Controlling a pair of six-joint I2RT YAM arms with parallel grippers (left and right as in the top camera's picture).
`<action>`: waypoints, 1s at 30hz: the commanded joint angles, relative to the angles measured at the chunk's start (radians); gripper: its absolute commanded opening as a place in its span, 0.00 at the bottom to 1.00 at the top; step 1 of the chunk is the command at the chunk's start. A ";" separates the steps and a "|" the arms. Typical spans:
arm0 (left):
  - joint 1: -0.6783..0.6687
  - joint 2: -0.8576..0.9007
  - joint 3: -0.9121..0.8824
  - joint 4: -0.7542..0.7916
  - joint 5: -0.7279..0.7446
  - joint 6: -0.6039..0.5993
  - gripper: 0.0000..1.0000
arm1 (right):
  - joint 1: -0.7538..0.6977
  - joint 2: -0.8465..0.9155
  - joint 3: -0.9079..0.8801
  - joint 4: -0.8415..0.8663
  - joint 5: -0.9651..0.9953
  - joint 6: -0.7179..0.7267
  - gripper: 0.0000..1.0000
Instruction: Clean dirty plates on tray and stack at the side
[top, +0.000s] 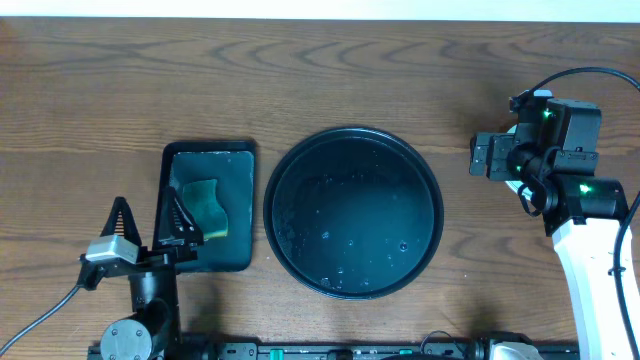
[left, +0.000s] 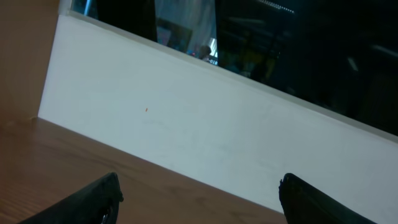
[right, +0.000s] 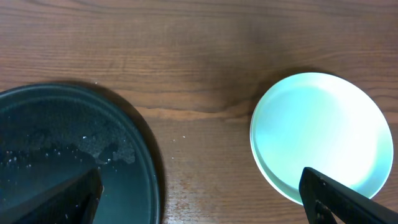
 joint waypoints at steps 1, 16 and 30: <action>0.024 -0.013 -0.034 0.028 0.017 0.018 0.82 | 0.008 -0.007 0.012 -0.001 -0.008 0.000 0.99; 0.053 -0.013 -0.206 0.340 0.092 0.031 0.82 | 0.008 -0.007 0.012 -0.001 -0.008 0.000 0.99; 0.053 -0.013 -0.268 0.435 0.148 0.107 0.82 | 0.008 -0.007 0.012 -0.001 -0.008 0.000 0.99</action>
